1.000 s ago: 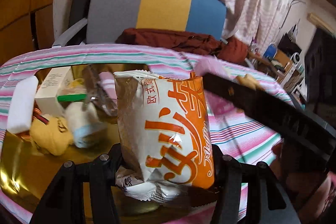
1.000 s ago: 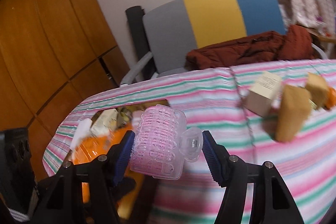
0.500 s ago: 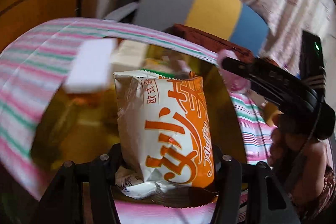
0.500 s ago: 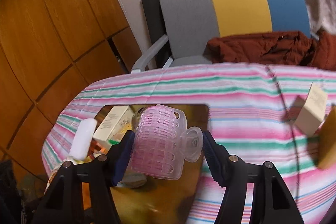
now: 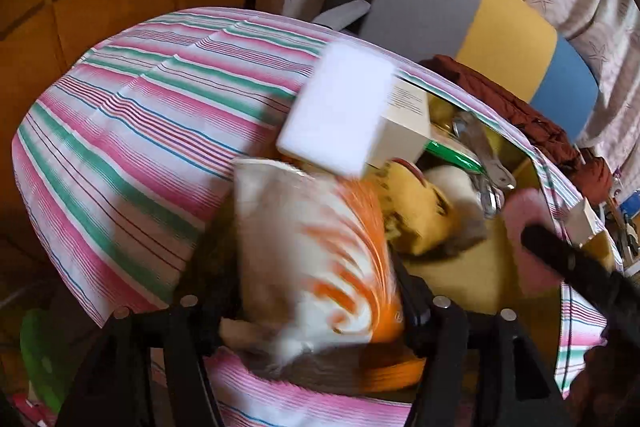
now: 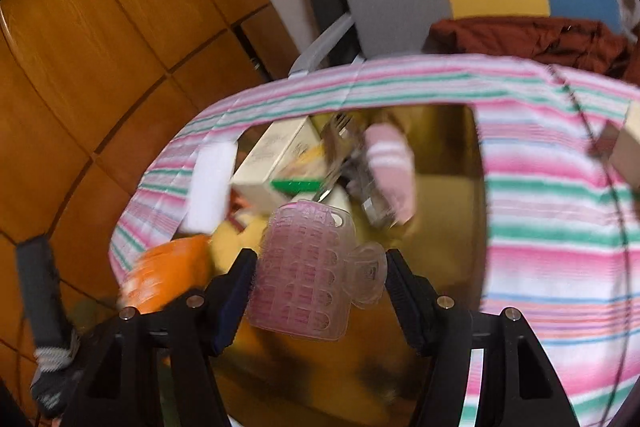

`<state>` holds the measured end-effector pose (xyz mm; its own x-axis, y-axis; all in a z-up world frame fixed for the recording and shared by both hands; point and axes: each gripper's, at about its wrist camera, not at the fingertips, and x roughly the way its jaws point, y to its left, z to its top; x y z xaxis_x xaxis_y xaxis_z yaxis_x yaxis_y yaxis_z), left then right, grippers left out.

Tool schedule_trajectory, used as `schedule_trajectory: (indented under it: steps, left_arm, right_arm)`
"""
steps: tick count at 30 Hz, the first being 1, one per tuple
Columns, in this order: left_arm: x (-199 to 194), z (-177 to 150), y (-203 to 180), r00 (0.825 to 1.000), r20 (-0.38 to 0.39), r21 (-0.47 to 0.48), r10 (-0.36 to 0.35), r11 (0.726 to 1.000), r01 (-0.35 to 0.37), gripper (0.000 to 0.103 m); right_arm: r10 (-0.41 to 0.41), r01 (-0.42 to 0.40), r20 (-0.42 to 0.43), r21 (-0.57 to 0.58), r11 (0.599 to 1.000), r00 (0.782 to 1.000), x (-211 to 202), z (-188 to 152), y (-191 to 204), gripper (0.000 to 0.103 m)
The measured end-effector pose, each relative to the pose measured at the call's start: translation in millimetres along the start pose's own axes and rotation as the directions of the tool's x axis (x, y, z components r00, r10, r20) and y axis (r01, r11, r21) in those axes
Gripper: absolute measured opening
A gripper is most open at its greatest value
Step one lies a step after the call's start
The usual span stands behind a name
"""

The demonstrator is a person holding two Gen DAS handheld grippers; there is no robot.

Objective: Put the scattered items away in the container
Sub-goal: 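Open both tools to release the snack bag and roller in the tray, then move both tools back over the remaining items on the table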

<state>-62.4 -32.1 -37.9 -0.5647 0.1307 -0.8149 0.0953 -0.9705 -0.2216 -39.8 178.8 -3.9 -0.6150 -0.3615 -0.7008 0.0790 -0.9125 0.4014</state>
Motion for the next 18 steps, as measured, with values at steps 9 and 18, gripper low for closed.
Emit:
schedule_trajectory:
  steps: [9,18]
  left_arm:
    - [-30.0,9.3,26.1,0.990,0.132,-0.076,-0.048,0.995,0.058,0.069]
    - [-35.6,-3.0,38.1,0.992,0.123,-0.131,-0.029,0.990,0.046,0.068]
  right_arm:
    - [0.090,-0.092,-0.058,-0.018,0.996,0.994,10.6,-19.8,16.8,0.074]
    - [0.086,-0.086,-0.034,0.000,0.996,0.996,-10.2,-30.0,7.4,0.066]
